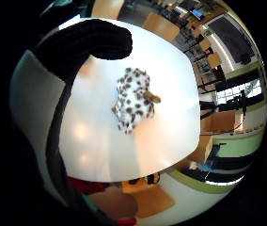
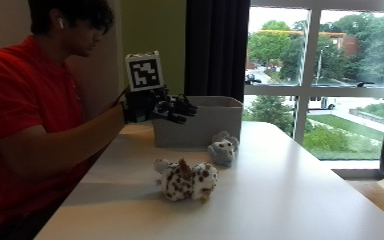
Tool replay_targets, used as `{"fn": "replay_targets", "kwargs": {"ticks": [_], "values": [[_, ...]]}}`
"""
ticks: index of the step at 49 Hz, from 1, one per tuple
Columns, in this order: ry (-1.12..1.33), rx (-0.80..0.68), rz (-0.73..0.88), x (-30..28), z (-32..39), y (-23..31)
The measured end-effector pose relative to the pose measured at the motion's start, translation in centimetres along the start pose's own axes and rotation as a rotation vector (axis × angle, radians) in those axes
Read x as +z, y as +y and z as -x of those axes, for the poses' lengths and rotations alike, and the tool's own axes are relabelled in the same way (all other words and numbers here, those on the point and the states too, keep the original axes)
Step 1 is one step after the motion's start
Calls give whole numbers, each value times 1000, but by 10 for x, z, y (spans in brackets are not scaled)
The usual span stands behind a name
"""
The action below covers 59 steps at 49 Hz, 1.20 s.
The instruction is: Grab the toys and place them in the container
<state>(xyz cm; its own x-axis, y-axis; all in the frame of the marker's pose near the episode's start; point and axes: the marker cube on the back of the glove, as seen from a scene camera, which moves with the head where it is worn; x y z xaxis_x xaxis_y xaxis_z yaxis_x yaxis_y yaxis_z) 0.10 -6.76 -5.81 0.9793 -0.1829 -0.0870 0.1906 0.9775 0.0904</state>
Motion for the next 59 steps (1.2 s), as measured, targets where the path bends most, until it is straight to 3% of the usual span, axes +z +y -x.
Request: {"fn": "replay_targets", "kwargs": {"ticks": [27, 40, 59], "values": [[-25, 58, -17, 9, 11, 93], [-33, 145, 5, 5, 16, 99], [-118, 130, -59, -3, 18, 89]]}}
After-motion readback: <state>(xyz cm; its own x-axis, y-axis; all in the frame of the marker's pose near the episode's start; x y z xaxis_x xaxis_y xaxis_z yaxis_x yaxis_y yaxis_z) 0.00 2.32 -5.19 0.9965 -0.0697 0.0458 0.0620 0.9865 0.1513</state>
